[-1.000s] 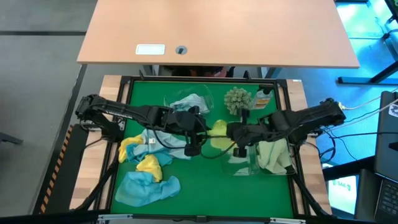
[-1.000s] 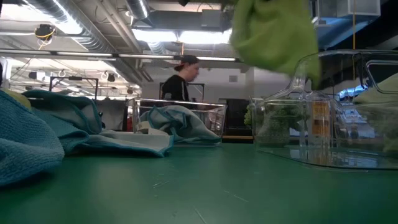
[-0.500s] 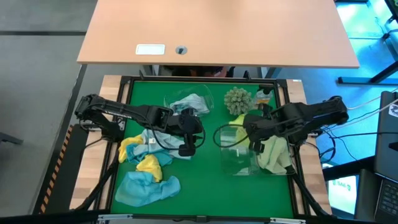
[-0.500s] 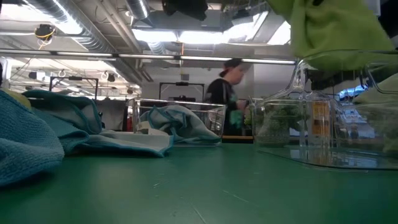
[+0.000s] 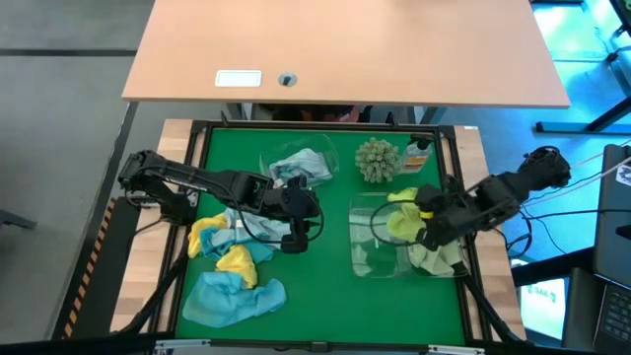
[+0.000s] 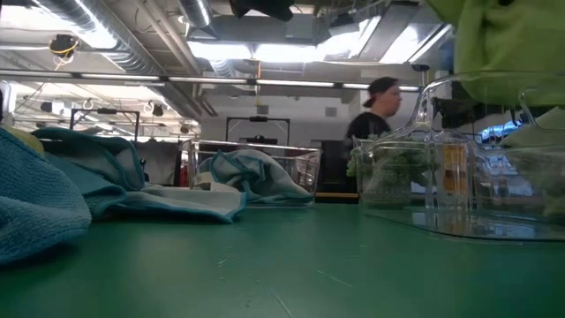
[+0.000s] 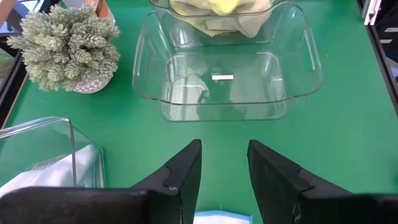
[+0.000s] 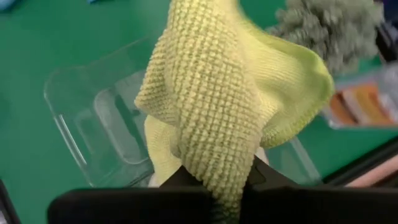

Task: Sort microfiber towel by color & place in baskets
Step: Put the green towel into the bottom right transparent bin

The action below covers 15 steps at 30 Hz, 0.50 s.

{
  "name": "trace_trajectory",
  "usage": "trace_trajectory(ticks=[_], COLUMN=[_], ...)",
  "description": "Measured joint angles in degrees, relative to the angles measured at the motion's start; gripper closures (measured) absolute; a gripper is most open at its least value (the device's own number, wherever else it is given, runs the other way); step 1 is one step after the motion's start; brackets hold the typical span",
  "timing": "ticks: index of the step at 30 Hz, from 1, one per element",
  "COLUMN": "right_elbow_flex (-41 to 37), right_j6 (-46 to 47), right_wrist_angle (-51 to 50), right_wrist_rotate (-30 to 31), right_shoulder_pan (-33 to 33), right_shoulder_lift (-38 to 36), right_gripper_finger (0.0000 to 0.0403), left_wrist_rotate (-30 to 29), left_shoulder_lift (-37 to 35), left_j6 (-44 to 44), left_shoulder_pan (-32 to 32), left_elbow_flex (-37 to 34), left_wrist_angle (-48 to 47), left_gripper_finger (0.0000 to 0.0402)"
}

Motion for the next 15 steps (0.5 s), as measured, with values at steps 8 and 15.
trace_trajectory(ticks=[8,15], right_elbow_flex=[-9.97,-22.97], right_j6=[14.04,25.91], right_wrist_angle=[0.04,0.11], right_wrist_rotate=[1.96,-2.88], right_shoulder_pan=[6.90,9.26], right_shoulder_lift=[-5.86,-7.38], right_gripper_finger=[0.0386,0.0390], left_wrist_rotate=[-0.38,-0.40], left_shoulder_lift=[0.02,0.04], left_j6=[0.00,0.00], left_shoulder_pan=[-0.23,-0.23], left_elbow_flex=[0.00,0.00], left_wrist_angle=[0.05,0.37], left_gripper_finger=[0.0276,0.0276])
